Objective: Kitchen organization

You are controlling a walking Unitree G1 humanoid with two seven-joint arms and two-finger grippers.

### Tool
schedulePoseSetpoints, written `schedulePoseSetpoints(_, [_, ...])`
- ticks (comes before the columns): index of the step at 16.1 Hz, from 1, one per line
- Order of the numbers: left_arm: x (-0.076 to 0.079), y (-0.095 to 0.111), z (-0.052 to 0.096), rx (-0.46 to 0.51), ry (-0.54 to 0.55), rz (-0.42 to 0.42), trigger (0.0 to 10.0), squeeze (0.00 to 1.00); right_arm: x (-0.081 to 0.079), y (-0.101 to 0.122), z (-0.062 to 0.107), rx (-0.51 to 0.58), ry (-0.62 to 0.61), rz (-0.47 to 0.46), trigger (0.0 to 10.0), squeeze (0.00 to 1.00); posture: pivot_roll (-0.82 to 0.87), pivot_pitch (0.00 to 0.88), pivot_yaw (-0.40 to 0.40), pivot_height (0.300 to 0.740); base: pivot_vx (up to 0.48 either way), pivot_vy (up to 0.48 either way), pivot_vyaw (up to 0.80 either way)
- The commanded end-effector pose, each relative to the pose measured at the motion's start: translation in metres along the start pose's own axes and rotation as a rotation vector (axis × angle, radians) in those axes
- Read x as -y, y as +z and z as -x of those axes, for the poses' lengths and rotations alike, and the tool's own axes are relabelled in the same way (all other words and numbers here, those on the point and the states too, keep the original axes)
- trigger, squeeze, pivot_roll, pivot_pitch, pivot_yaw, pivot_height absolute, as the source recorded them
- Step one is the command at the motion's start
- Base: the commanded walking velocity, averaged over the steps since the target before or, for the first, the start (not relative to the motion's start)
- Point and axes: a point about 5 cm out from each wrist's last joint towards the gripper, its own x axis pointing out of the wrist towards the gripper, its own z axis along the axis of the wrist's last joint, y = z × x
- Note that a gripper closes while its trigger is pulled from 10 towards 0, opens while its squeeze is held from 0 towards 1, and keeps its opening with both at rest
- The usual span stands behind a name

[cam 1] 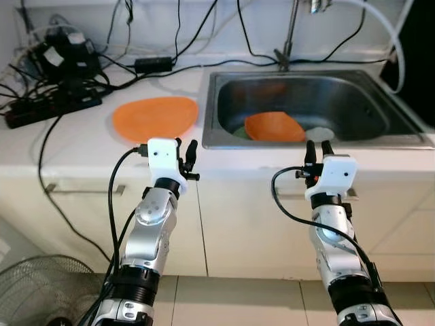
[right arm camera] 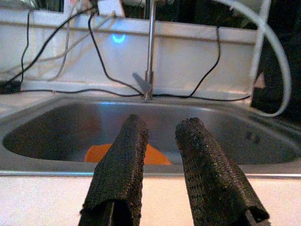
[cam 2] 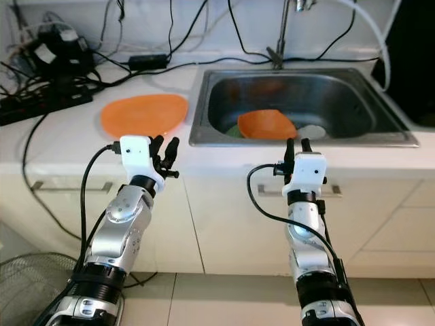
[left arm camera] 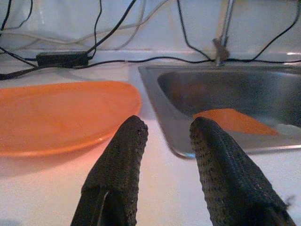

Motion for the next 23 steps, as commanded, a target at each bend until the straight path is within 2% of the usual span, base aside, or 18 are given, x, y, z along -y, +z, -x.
schedulePoseSetpoints(1, [0.000, 0.001, -0.002, 0.005, 0.008, -0.013, 10.0, 0.00, 0.000, 0.007, -0.005, 0.026, 0.001, 0.003, 10.0, 0.00, 0.06, 0.029, 0.065, 0.740, 0.469, 0.000, 0.00])
schedulePoseSetpoints(9, [0.002, 0.004, -0.003, 0.021, -0.009, -0.037, 10.0, 0.00, -0.002, 0.008, -0.005, 0.034, 0.006, 0.008, 10.0, 0.00, 0.07, 0.029, 0.068, 0.740, 0.439, 0.000, 0.00])
schedulePoseSetpoints(17, [0.007, 0.010, 0.000, 0.080, -0.022, 0.006, 10.0, 0.00, -0.007, 0.007, -0.003, 0.030, 0.035, 0.032, 10.0, 0.00, 0.07, 0.031, 0.073, 0.740, 0.000, 0.000, 0.00])
schedulePoseSetpoints(21, [0.008, 0.011, 0.000, 0.083, -0.030, -0.013, 10.0, 0.00, -0.008, 0.006, -0.003, 0.024, 0.042, 0.034, 10.0, 0.00, 0.07, 0.027, 0.073, 0.740, 0.000, 0.000, 0.64])
schedulePoseSetpoints(23, [0.010, 0.014, -0.001, 0.093, -0.040, -0.022, 10.0, 0.00, -0.007, 0.006, -0.003, 0.025, 0.029, 0.015, 10.0, 0.00, 0.07, 0.025, 0.073, 0.740, 0.000, 0.000, 0.00])
